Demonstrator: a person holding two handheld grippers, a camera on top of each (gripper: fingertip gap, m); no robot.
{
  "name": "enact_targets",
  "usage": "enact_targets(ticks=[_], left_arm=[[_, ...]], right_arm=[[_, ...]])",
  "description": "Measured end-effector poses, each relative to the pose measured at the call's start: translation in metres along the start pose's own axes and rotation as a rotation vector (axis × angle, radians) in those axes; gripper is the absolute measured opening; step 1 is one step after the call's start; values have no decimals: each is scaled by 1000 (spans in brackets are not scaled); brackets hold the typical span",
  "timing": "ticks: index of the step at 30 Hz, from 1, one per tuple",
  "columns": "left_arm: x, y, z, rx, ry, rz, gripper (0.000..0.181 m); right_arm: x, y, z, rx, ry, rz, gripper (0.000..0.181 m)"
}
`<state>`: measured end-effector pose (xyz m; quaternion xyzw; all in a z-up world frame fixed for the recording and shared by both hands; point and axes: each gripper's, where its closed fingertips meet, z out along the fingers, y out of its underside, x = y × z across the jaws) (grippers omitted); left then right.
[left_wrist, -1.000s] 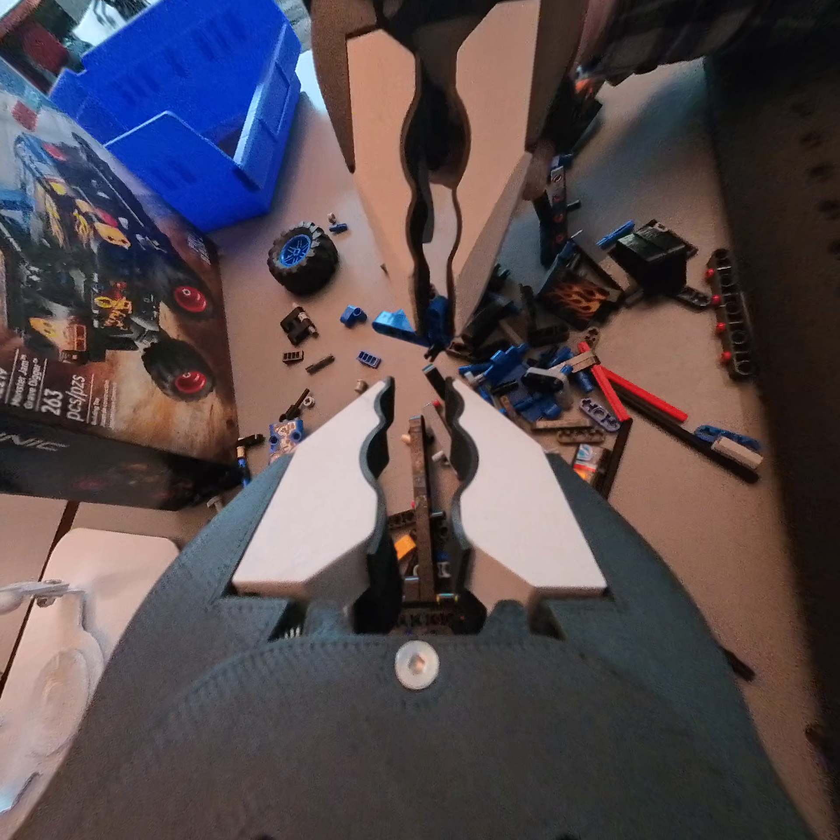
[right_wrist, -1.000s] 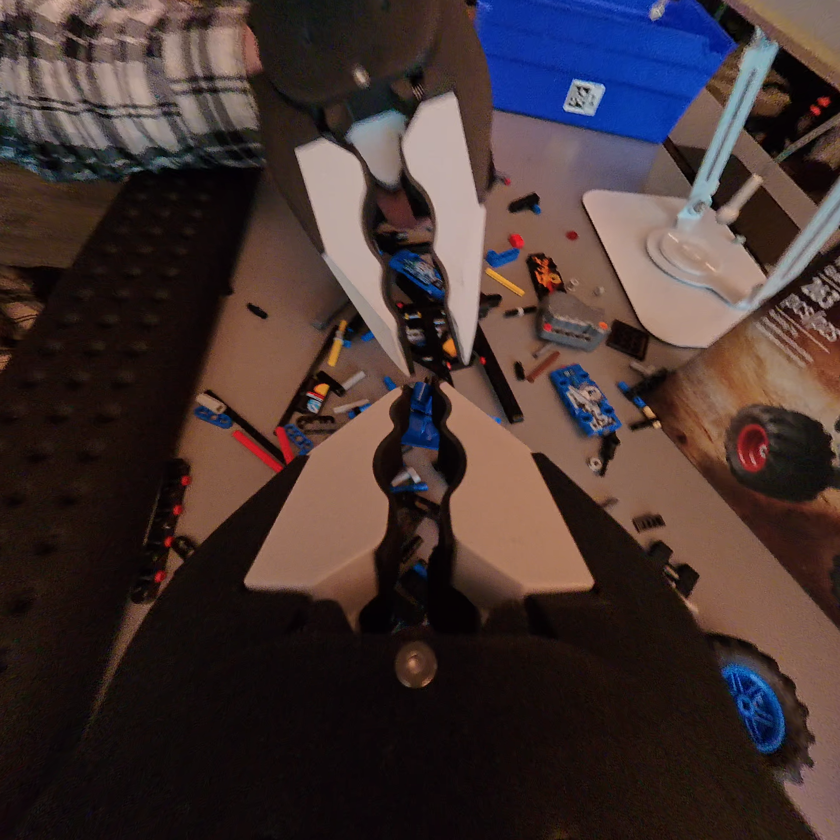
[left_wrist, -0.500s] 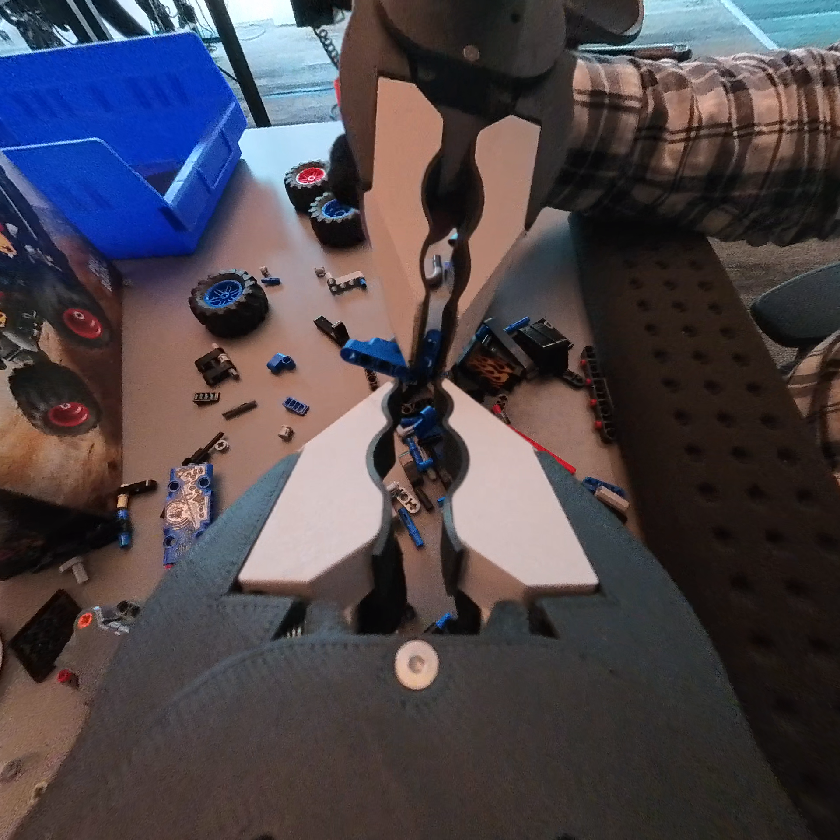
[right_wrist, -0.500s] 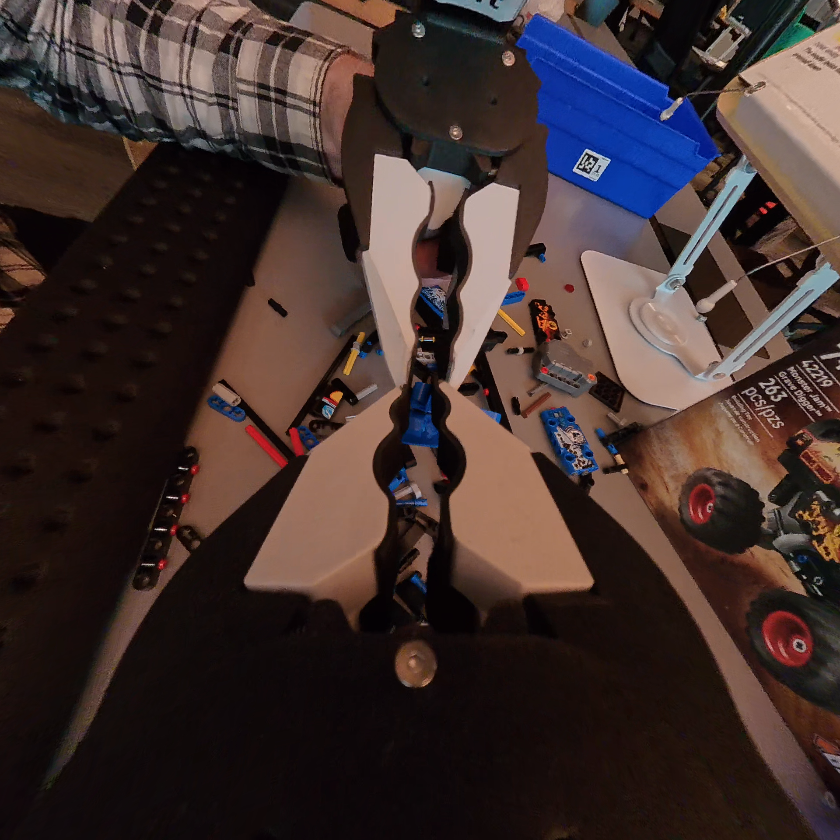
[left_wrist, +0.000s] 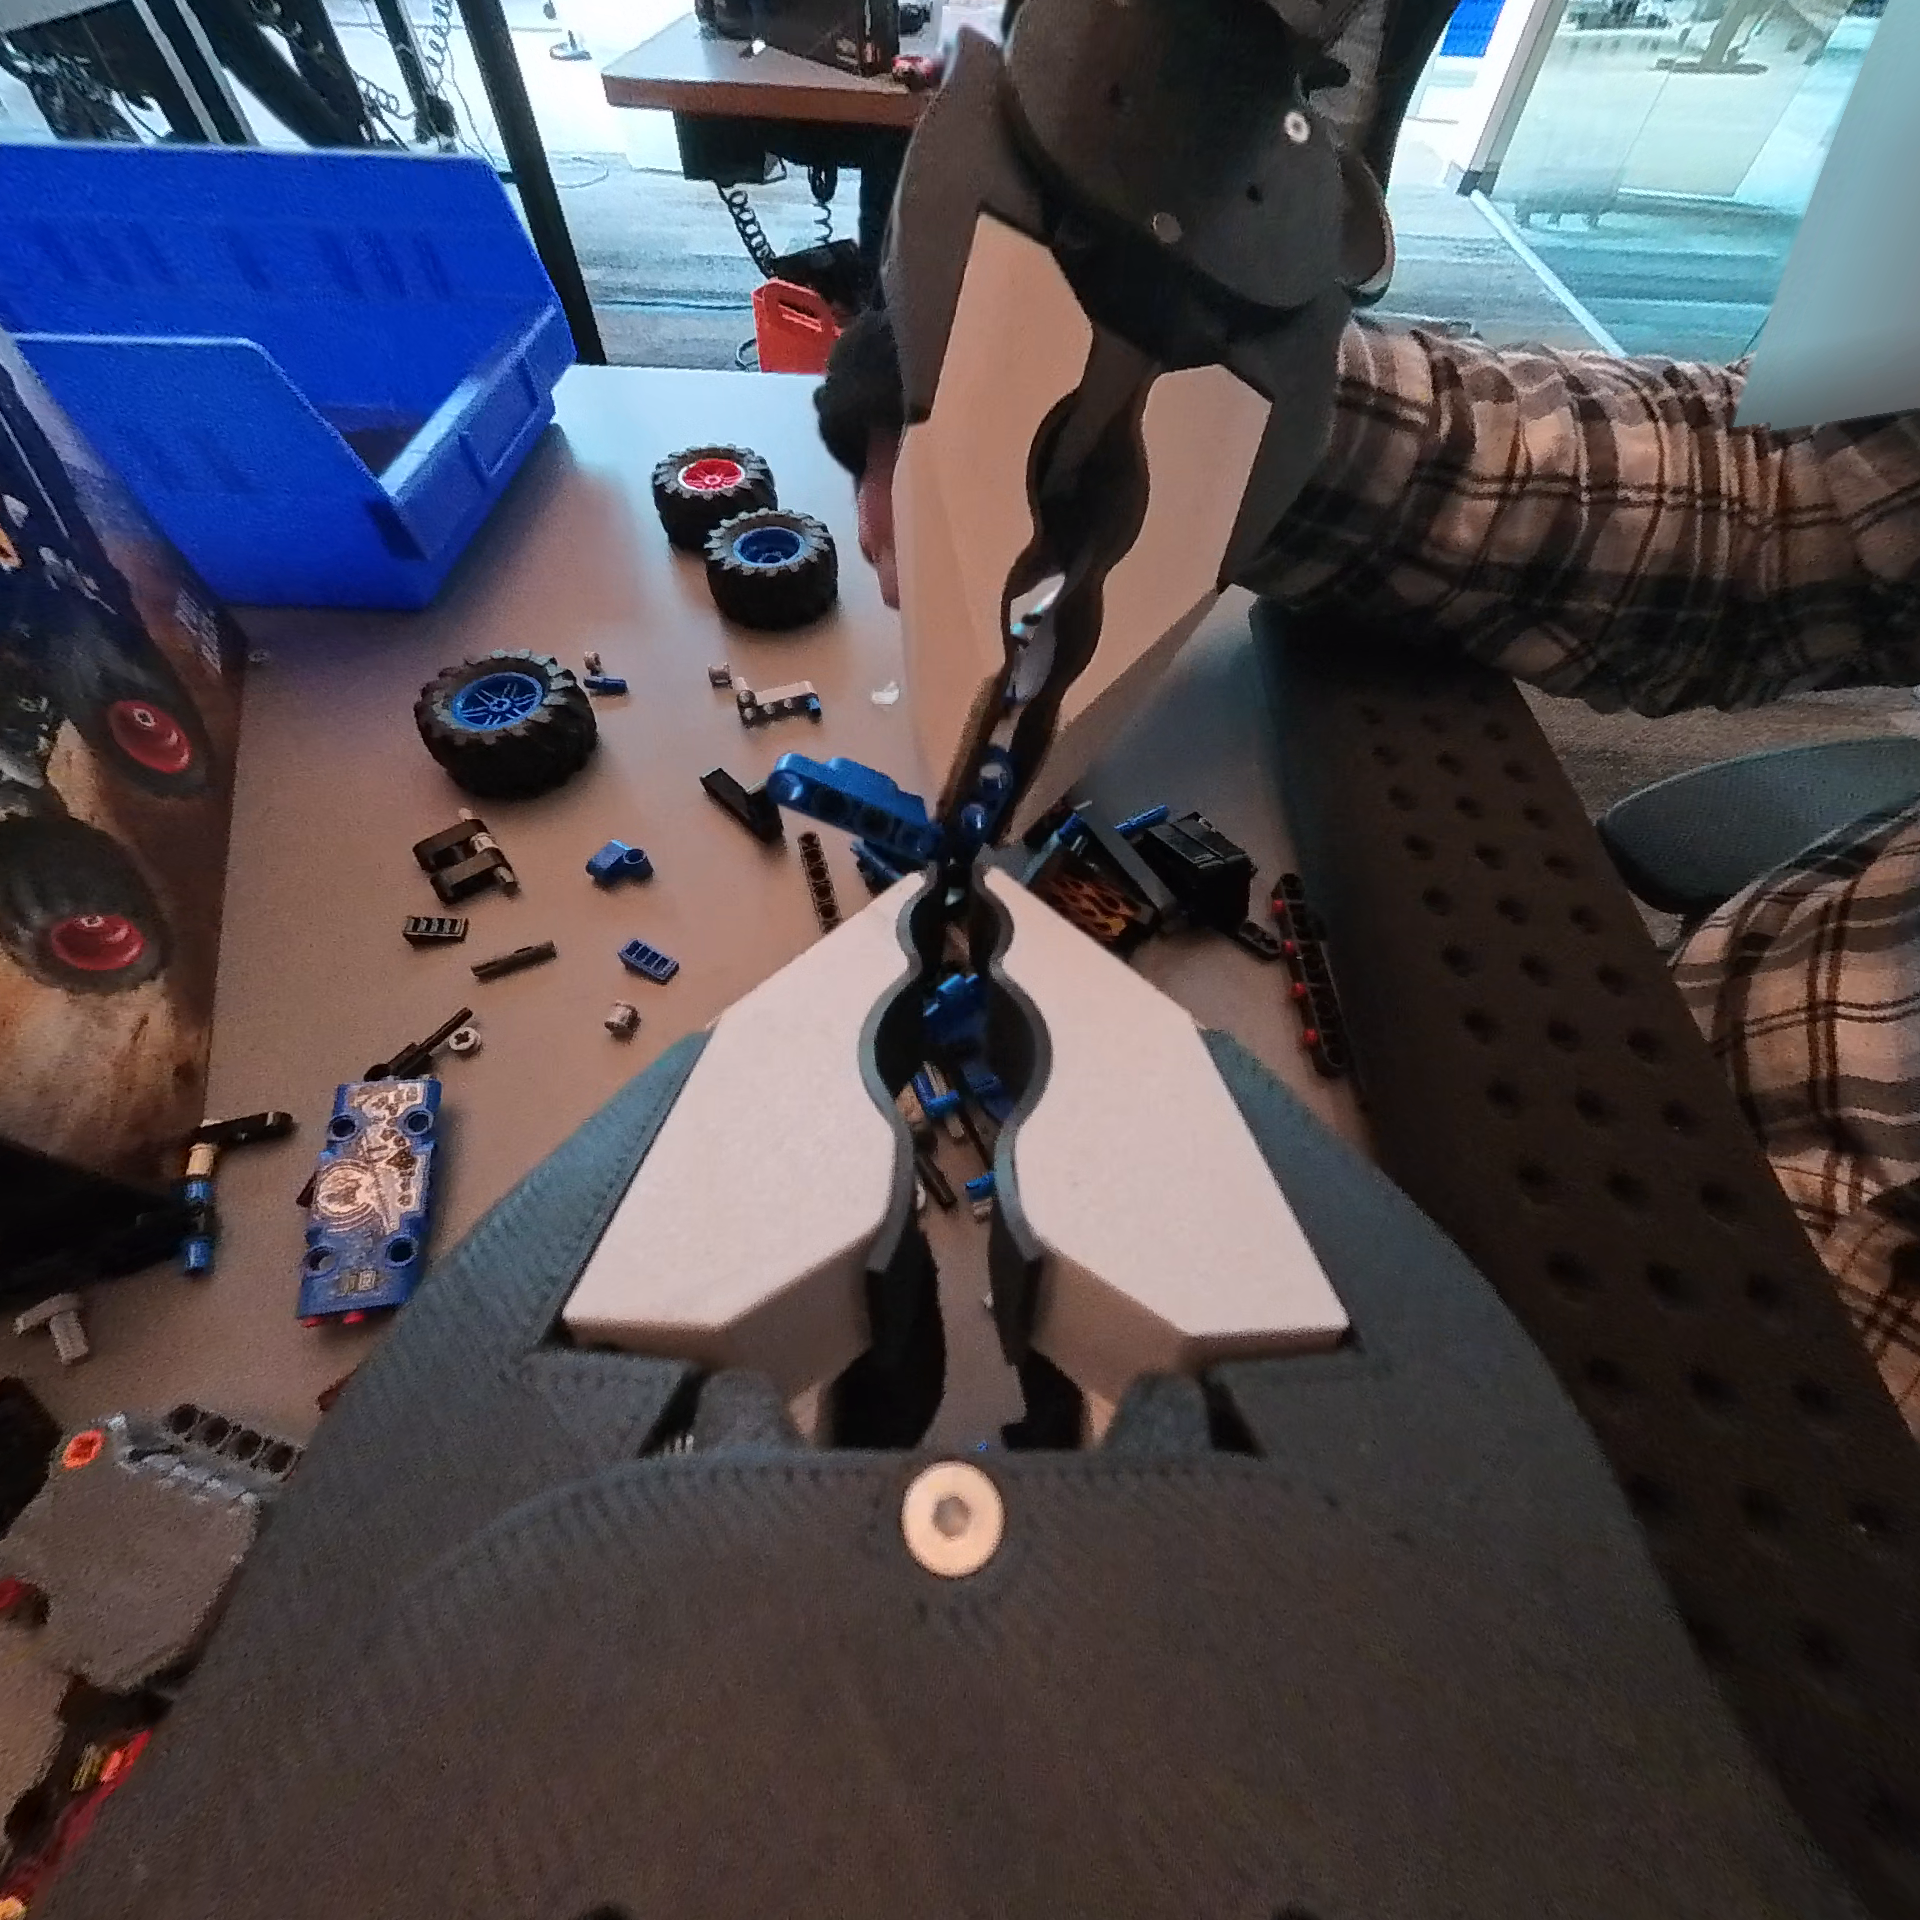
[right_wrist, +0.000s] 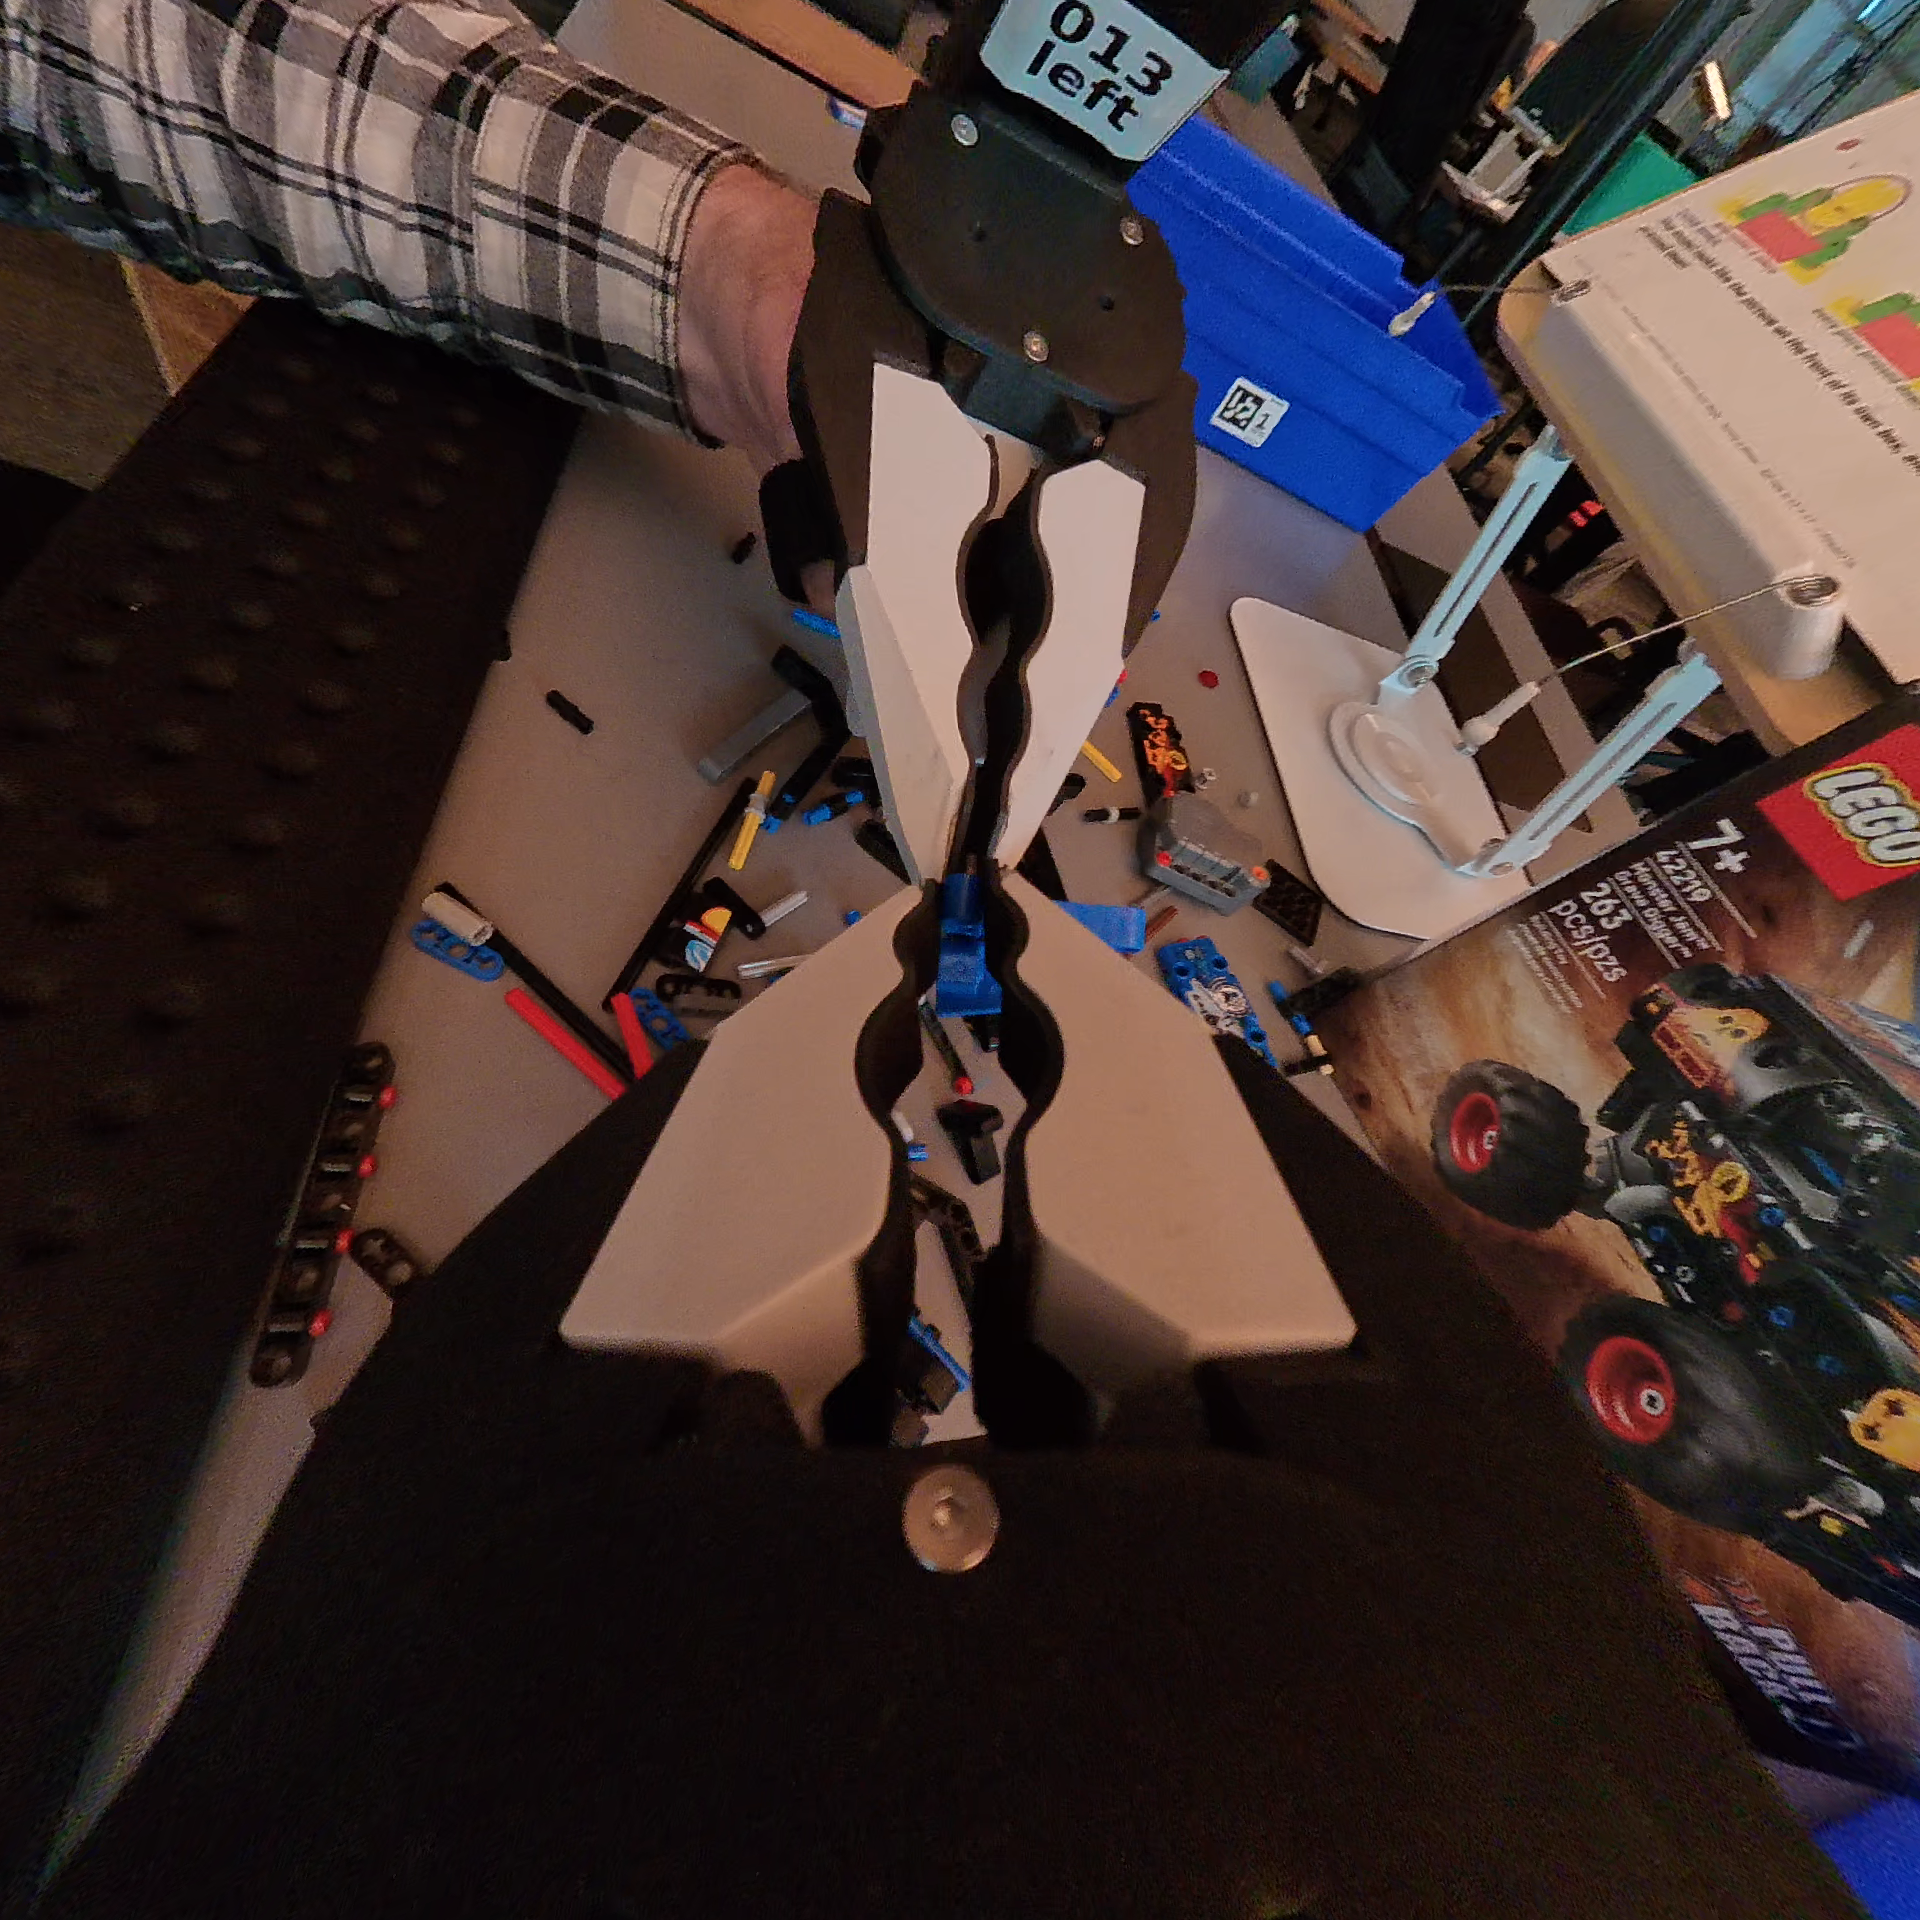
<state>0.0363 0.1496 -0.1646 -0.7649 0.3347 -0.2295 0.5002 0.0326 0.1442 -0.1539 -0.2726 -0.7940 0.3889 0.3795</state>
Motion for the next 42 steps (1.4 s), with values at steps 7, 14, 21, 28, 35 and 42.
enact_targets(ticks=[7, 14, 21, 28, 35, 42], left_arm=[[-2, -1, -1, 19, -8, -13, 0], [-5, -6, -5, 45, -28, -28, 6], [-7, -4, -3, 48, -34, -34, 1], [-9, -12, -8, 69, -70, -36, 0], [-16, -14, -40, 64, -104, -14, 2], [-13, 35, -6, -177, -84, -6, 39]], right_arm=[[4, 0, 0, -24, 67, -50, 6], [5, 2, 1, -62, 101, -82, 5], [6, 2, 2, -65, 108, -77, 5], [11, -3, -2, -28, 140, -41, 6], [15, 26, -14, -60, 143, 22, 5], [9, 20, -9, -34, 113, 15, 6]])
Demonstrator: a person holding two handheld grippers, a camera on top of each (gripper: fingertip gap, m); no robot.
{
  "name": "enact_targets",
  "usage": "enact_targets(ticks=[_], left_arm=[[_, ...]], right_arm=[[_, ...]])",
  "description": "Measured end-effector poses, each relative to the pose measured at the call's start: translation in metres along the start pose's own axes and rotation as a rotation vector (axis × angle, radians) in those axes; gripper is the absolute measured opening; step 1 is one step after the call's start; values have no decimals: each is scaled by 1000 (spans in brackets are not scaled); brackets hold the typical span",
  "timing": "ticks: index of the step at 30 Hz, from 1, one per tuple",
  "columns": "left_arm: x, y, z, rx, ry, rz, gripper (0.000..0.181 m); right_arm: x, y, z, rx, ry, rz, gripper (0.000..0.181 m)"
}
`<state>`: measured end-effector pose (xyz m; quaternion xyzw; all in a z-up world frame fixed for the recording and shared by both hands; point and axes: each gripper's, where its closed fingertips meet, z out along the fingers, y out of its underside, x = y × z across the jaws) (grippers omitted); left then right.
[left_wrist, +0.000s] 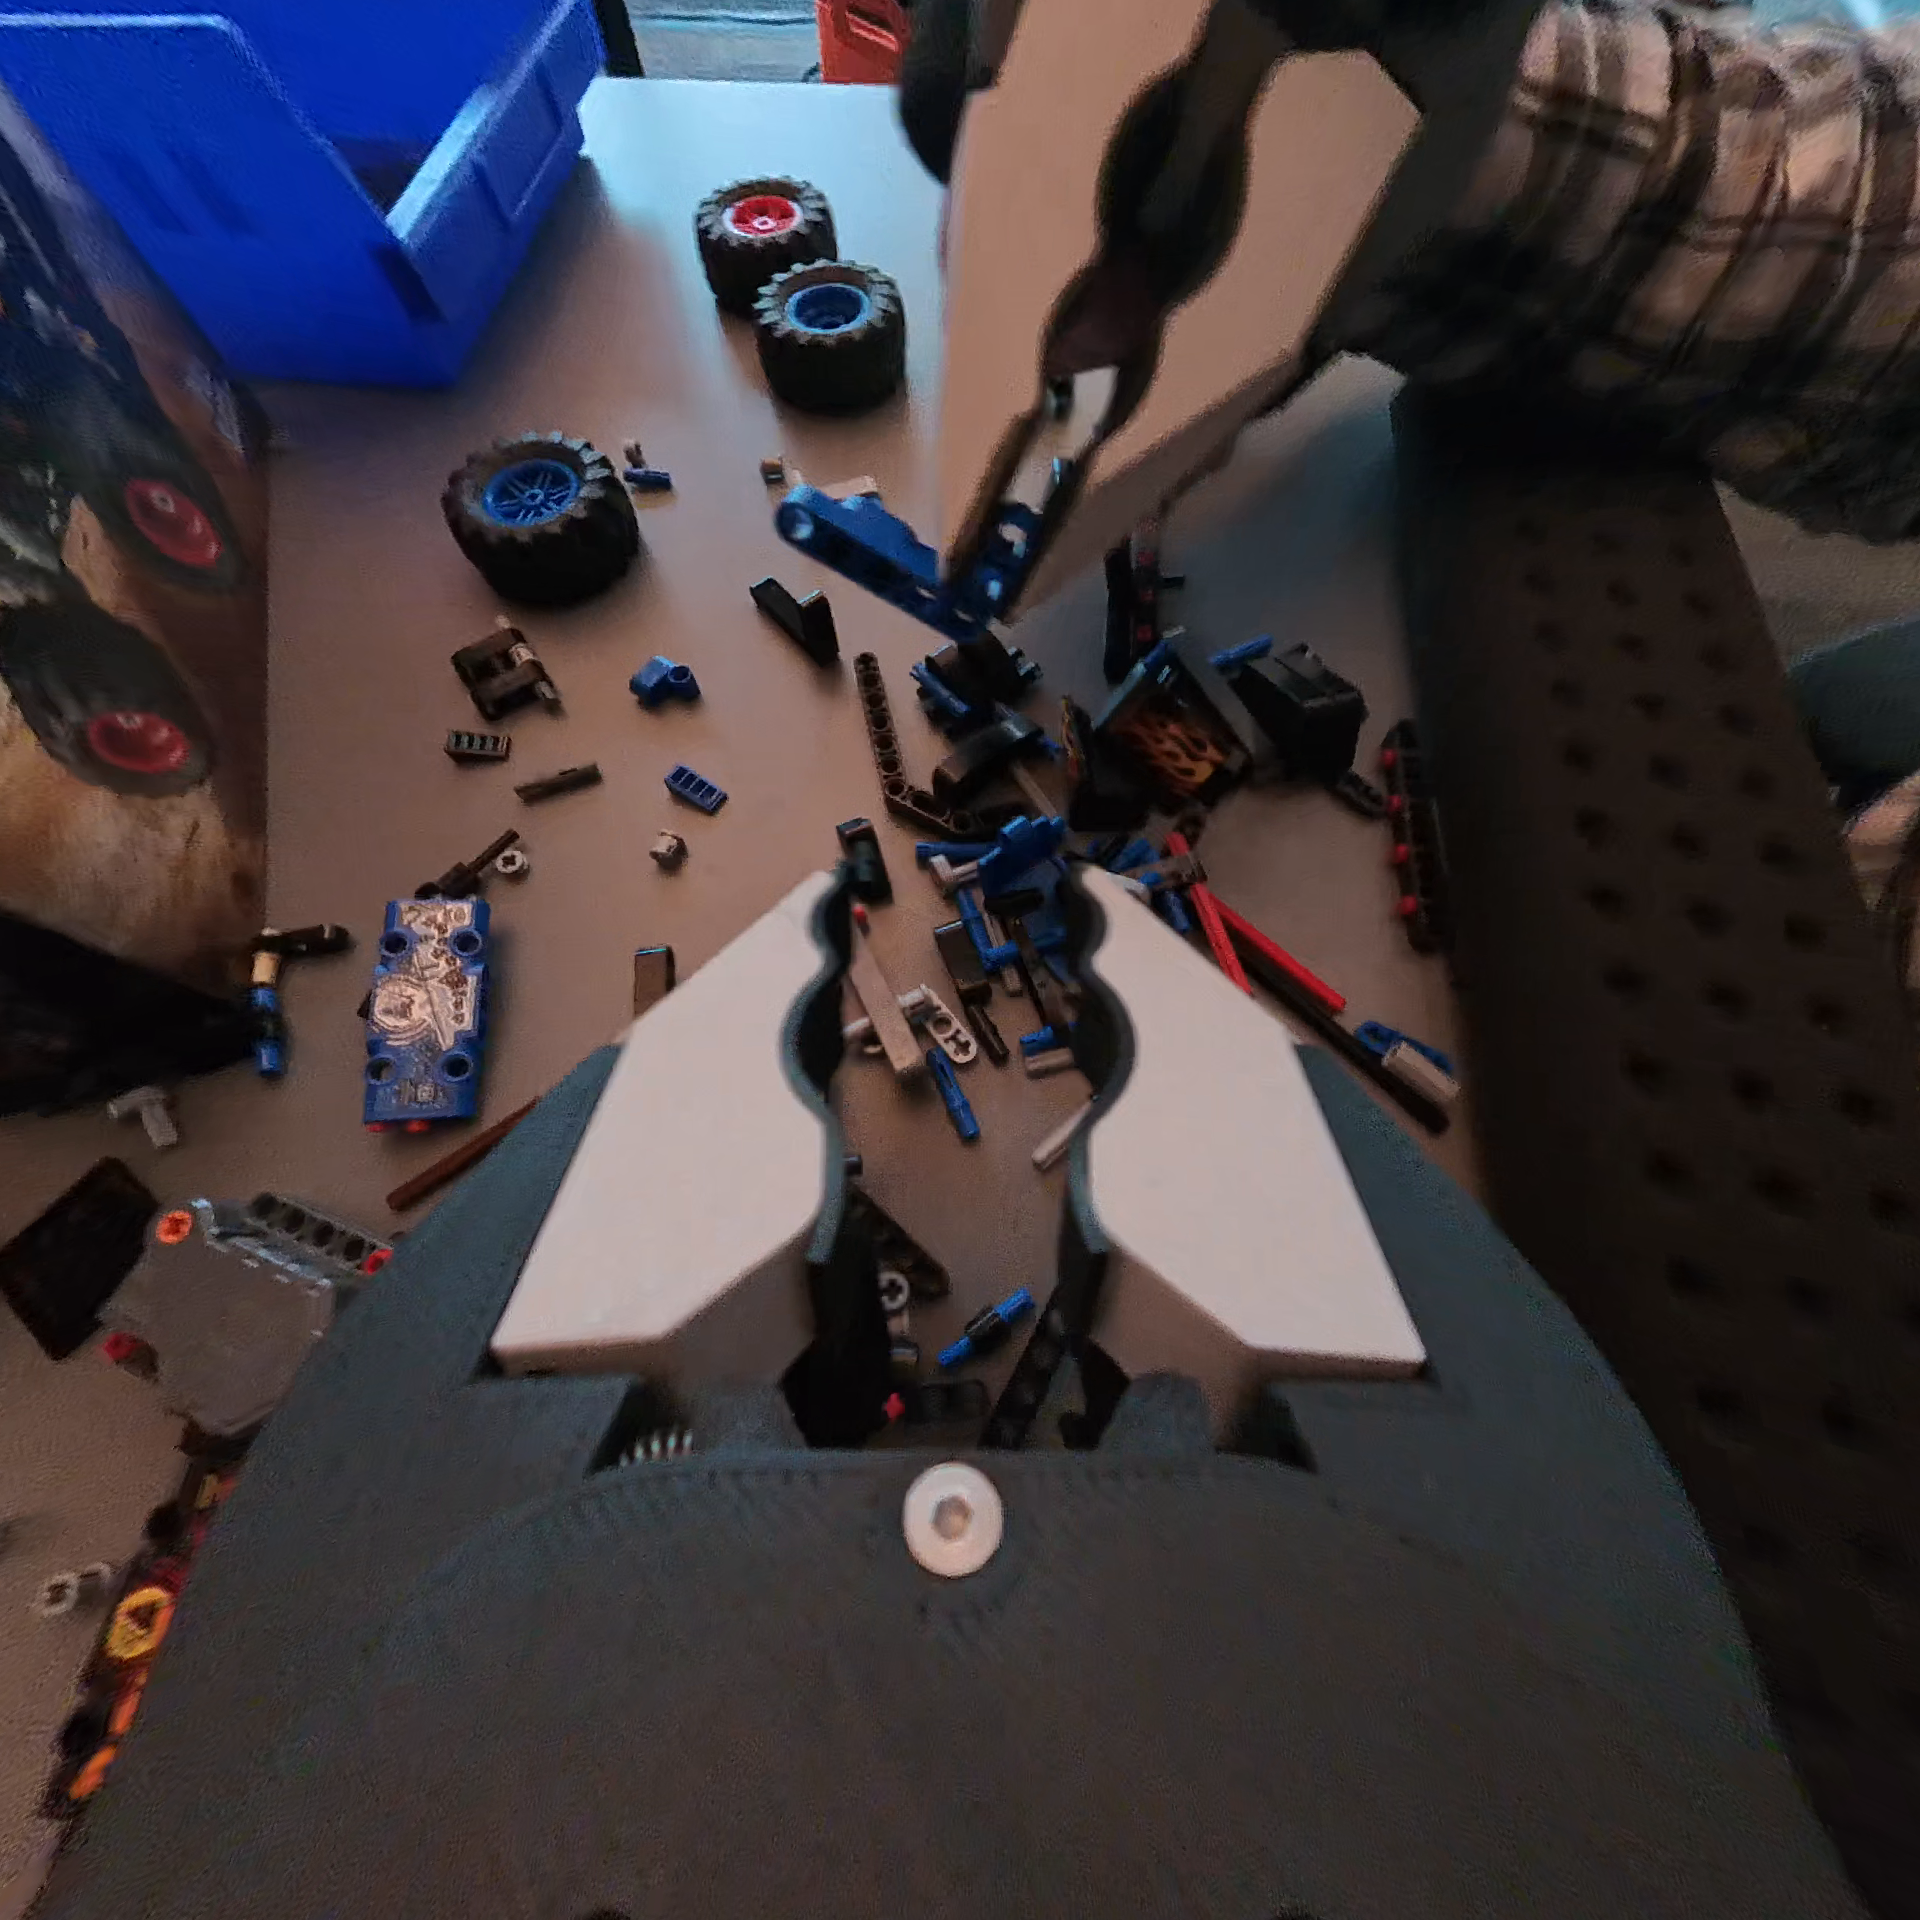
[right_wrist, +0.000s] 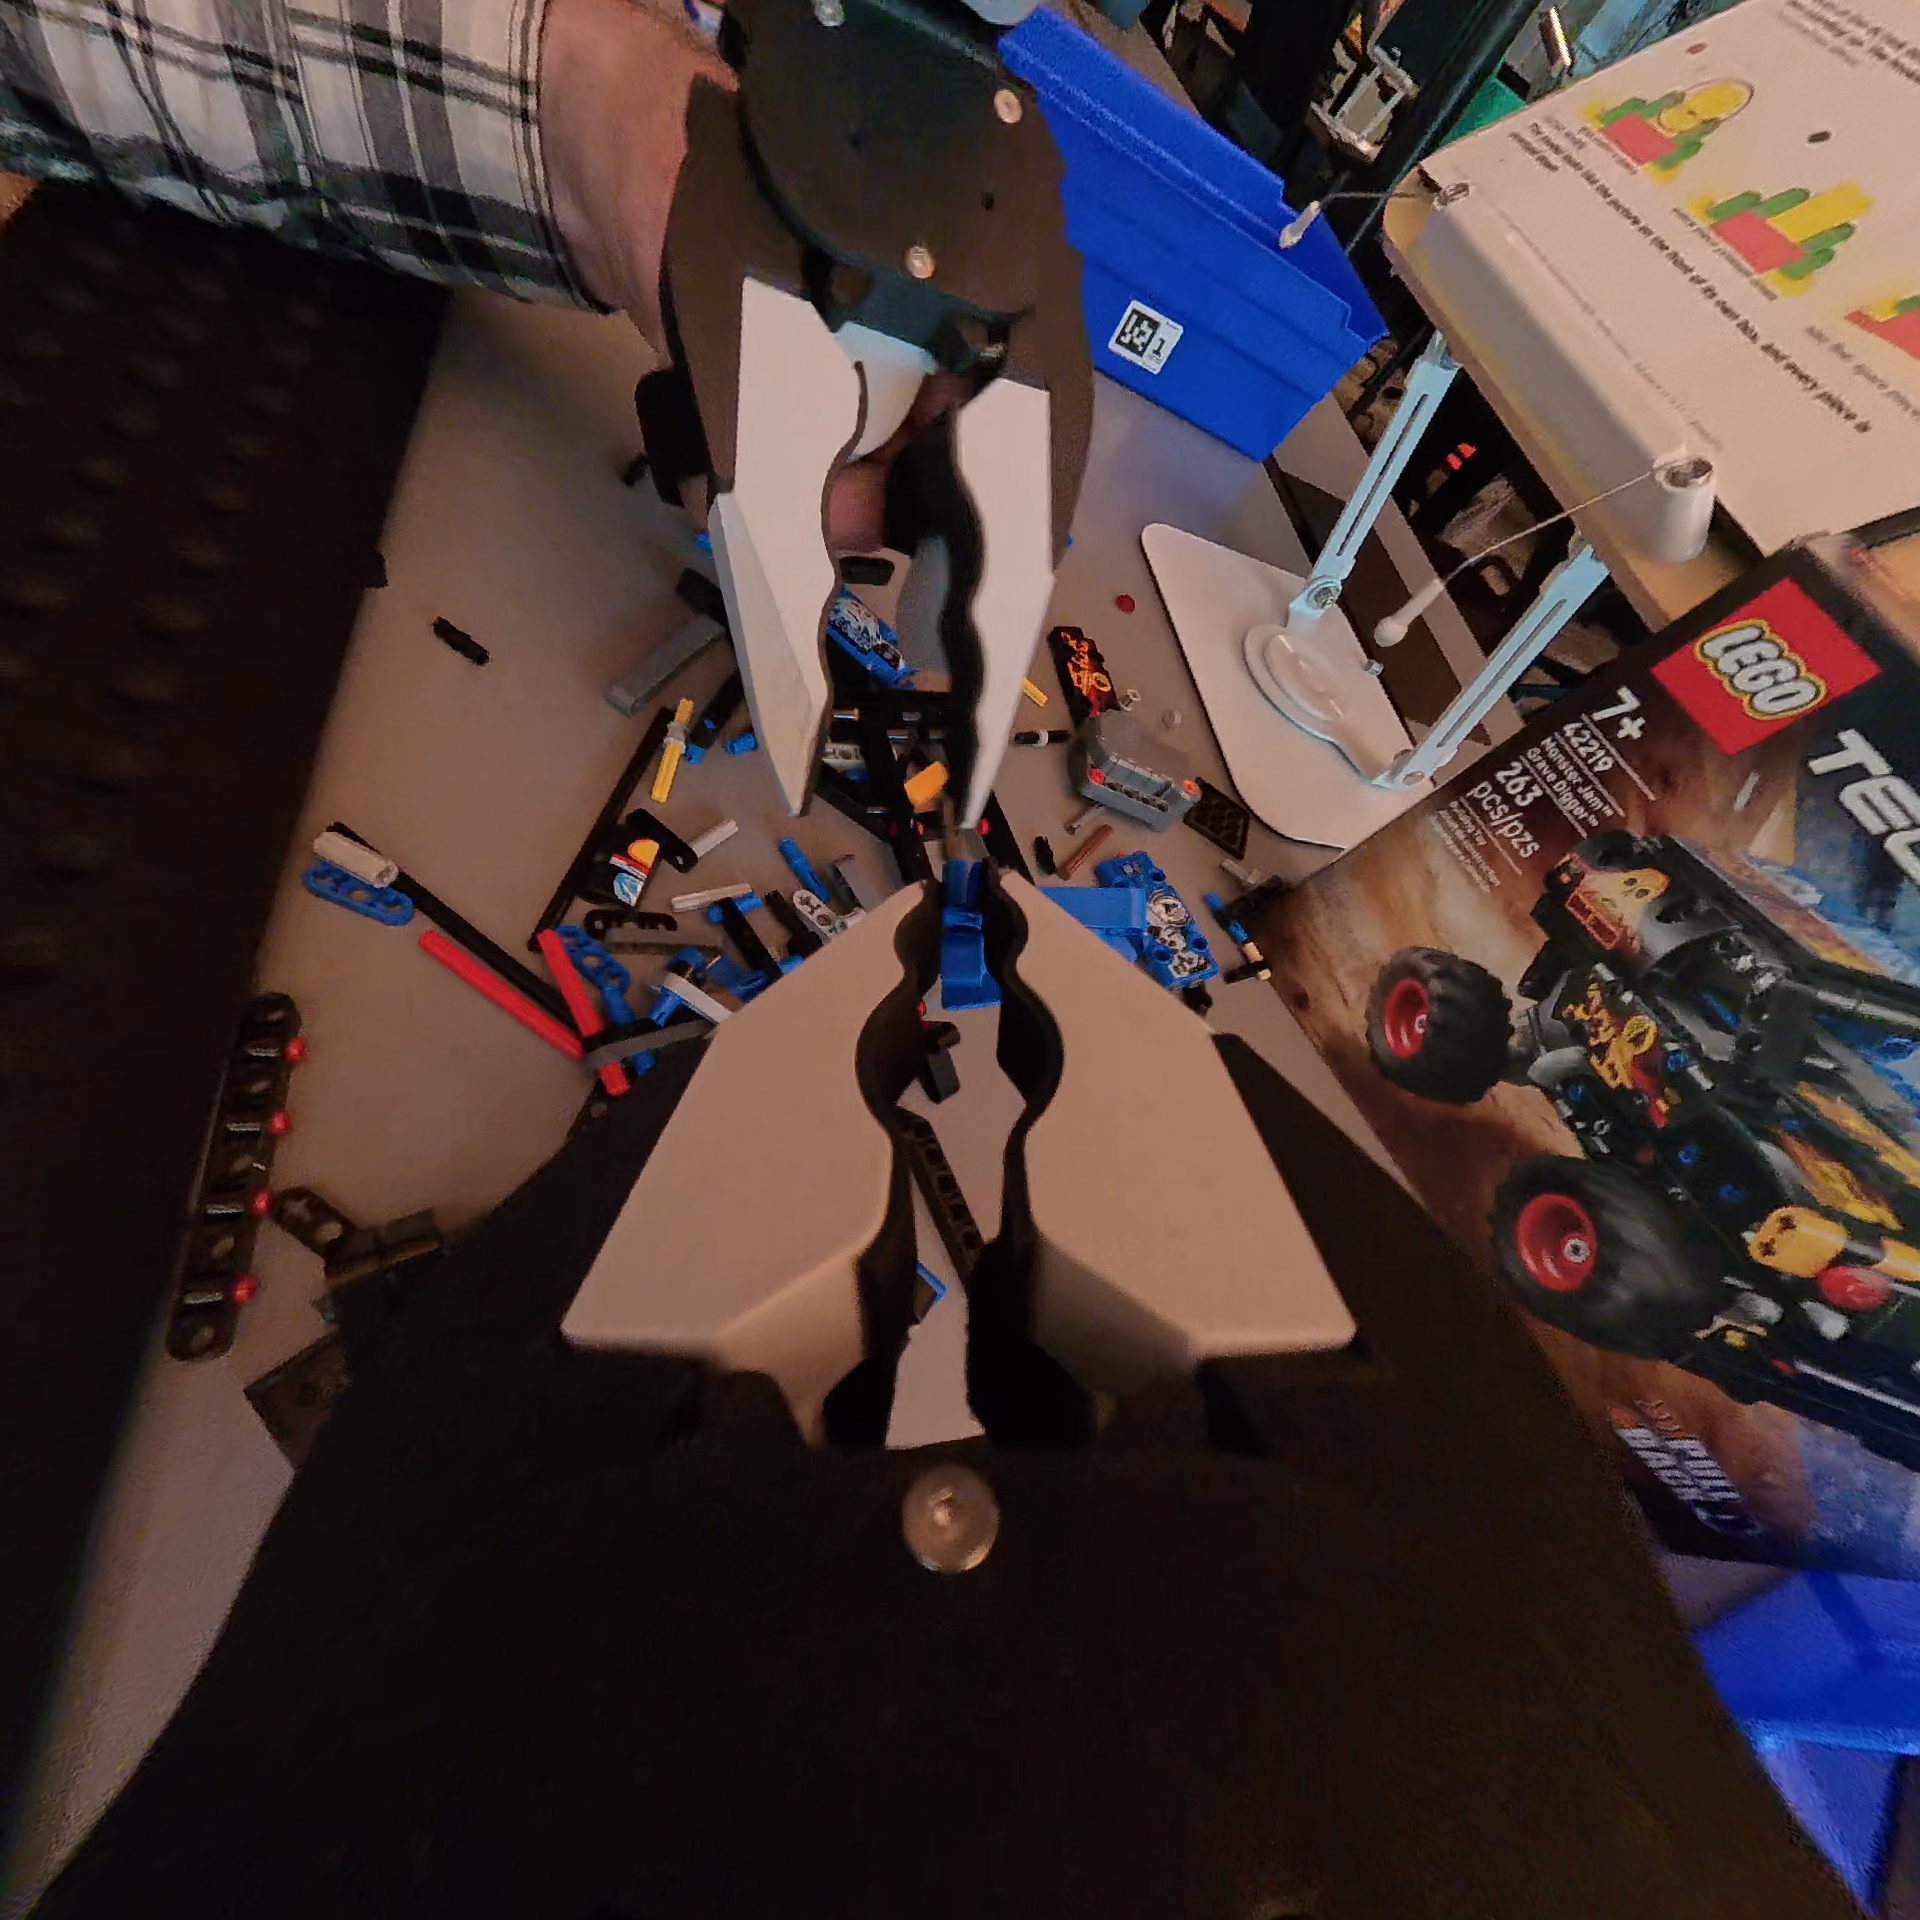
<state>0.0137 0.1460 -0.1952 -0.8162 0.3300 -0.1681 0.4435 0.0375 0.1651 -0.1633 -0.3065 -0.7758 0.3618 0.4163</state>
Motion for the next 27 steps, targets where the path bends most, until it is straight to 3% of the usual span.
enact_targets(ticks=[6, 10, 16, 18, 21, 25, 27], left_arm=[[-5, -41, -15, 275, 115, -232, 32], [3, -43, -6, 287, 181, -280, 18], [-2, -42, -4, 283, 127, -245, 4], [-8, -46, -11, 316, 94, -239, 4], [-9, -55, -21, 370, 76, -205, 4], [0, -59, -14, 362, 65, -125, 4], [3, -62, -13, 379, 68, -107, 5]], right_arm=[[-13, -5, 12, -73, 37, -204, 5], [-18, -10, 18, -113, 79, -336, 6], [-20, -10, 24, -142, 101, -398, 9], [-20, -17, 19, -56, 70, -304, 18], [8, -30, -4, 119, 71, 19, 21], [10, -22, 2, 173, -58, 292, 26], [10, -25, 5, 191, -76, 326, 11]])
